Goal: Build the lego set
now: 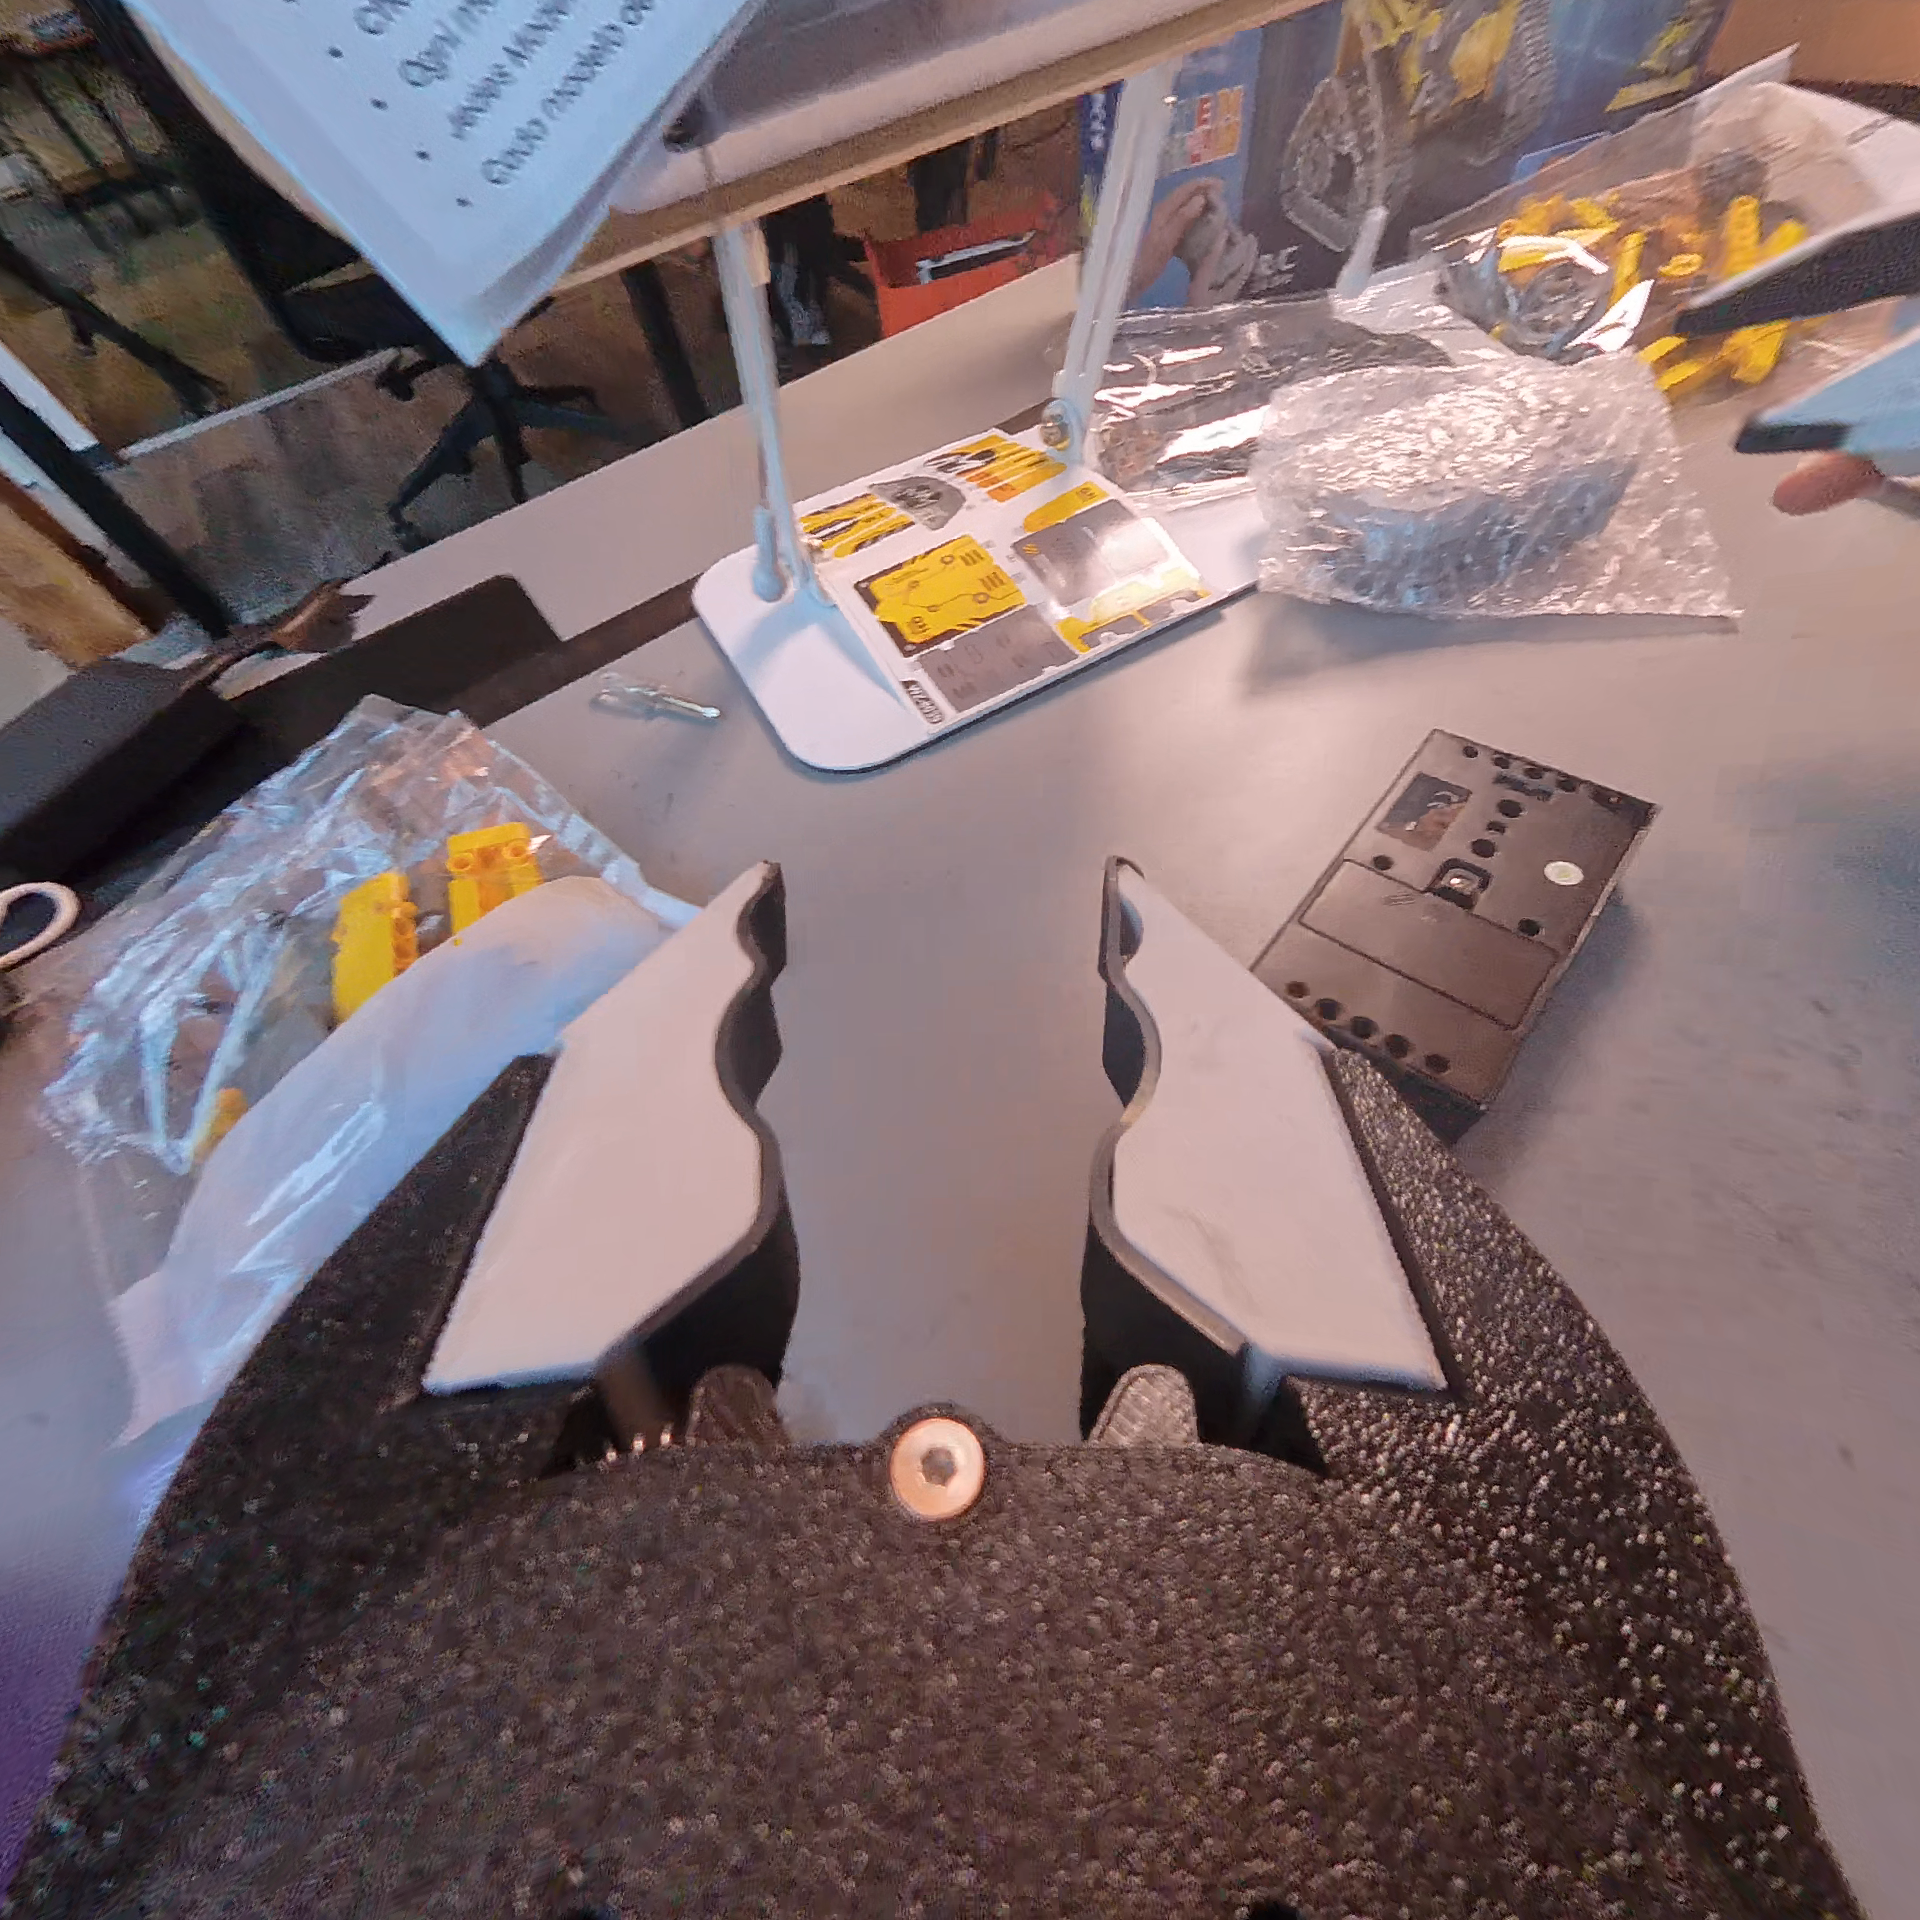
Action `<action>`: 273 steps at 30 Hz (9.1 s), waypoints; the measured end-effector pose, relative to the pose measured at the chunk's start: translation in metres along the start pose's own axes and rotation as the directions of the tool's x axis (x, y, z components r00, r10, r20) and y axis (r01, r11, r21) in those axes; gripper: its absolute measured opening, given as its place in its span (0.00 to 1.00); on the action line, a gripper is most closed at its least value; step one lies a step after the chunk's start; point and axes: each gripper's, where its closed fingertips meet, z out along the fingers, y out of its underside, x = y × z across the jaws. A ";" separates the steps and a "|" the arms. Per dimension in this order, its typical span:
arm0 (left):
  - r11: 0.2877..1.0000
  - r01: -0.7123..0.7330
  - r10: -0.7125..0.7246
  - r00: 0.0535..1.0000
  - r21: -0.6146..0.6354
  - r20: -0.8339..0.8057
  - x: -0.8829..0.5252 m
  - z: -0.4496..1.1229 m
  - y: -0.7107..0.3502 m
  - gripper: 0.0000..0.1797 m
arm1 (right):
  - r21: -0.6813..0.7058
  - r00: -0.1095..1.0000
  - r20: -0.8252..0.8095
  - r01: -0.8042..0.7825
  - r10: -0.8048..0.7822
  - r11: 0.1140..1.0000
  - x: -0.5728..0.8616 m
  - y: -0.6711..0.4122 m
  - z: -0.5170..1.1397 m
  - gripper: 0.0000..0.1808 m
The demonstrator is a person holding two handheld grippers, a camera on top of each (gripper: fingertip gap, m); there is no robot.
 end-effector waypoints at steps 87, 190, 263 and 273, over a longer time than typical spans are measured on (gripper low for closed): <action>0.756 0.655 -0.328 0.358 -0.015 -0.874 0.119 -0.042 -0.075 0.03 | -0.172 0.441 0.698 -0.663 0.565 0.729 -0.062 -0.026 -0.038 0.06; 0.663 0.687 -0.507 0.119 -0.298 -0.854 0.116 -0.028 -0.073 0.01 | -0.336 0.621 0.662 -0.255 0.419 0.907 -0.093 0.004 -0.046 0.01; 0.715 0.653 -0.561 0.323 -0.249 -0.762 0.096 -0.015 -0.050 0.00 | -0.380 0.697 0.537 -0.302 0.475 0.874 -0.067 0.003 -0.034 0.00; 0.826 0.560 -0.421 0.548 -0.056 -0.723 0.065 -0.013 -0.049 0.01 | -0.153 0.866 0.496 0.014 0.064 0.988 -0.060 -0.010 -0.025 0.00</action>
